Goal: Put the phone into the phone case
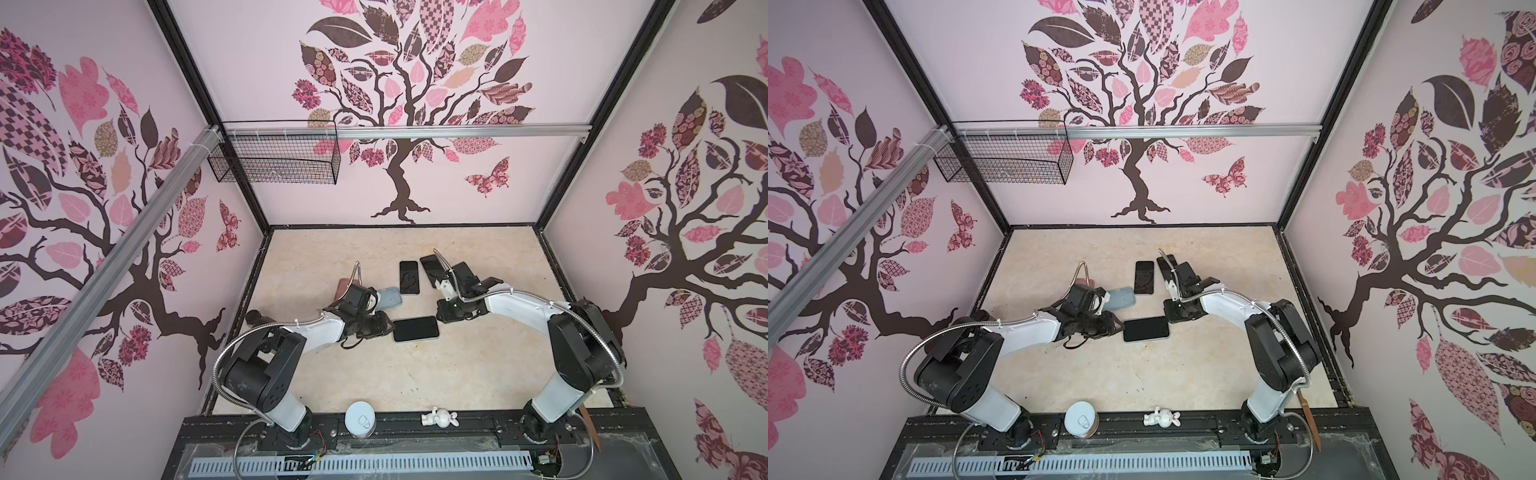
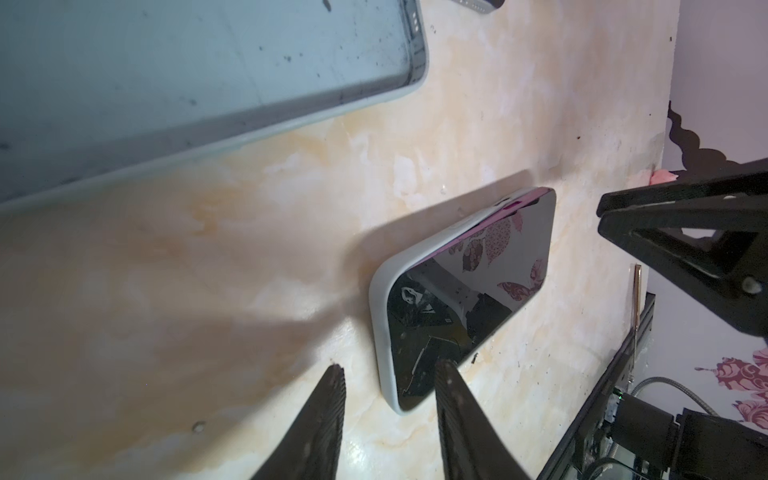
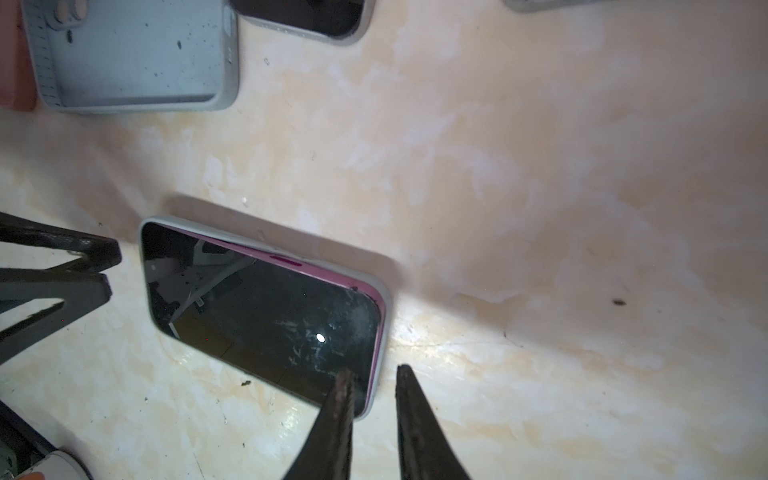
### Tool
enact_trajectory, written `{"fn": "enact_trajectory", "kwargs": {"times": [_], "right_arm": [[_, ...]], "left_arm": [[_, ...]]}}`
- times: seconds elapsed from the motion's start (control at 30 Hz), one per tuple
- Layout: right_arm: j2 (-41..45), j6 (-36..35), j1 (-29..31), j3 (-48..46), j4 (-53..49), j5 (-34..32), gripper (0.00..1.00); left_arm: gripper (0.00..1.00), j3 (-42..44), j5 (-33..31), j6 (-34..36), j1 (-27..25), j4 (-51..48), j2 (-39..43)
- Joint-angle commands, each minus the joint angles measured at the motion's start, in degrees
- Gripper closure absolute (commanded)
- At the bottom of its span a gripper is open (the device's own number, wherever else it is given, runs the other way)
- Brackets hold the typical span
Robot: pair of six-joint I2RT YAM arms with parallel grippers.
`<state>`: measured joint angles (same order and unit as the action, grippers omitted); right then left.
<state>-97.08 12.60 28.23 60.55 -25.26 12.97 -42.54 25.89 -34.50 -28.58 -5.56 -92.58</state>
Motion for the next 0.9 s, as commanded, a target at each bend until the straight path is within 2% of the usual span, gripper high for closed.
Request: {"fn": "enact_trajectory", "kwargs": {"times": [0.0,0.13,0.27,0.57,0.7,0.87], "right_arm": [[-2.73,-0.98,-0.42,2.67,1.76,1.11,0.77],[-3.77,-0.85,-0.57,2.97,2.31,0.94,0.78],[-4.77,-1.02,-0.55,3.26,2.27,0.84,0.79],[-6.41,-0.87,-0.57,2.42,2.87,2.16,0.79],[-6.87,-0.74,-0.61,1.79,2.8,2.77,0.82],[-7.51,-0.56,-0.61,1.24,2.64,3.37,0.83]], "left_arm": [[0.61,-3.13,1.05,0.17,0.2,1.52,-1.61],[0.63,-3.65,0.92,0.16,0.31,1.52,-2.51],[0.69,-3.77,1.07,0.22,0.44,1.76,-3.3],[0.72,-3.54,1.31,0.17,0.37,2.06,-3.68],[0.78,-3.34,1.87,-0.12,0.37,2.83,-4.36],[0.79,-2.94,2.41,-0.59,0.37,4.02,-5.07]]}}
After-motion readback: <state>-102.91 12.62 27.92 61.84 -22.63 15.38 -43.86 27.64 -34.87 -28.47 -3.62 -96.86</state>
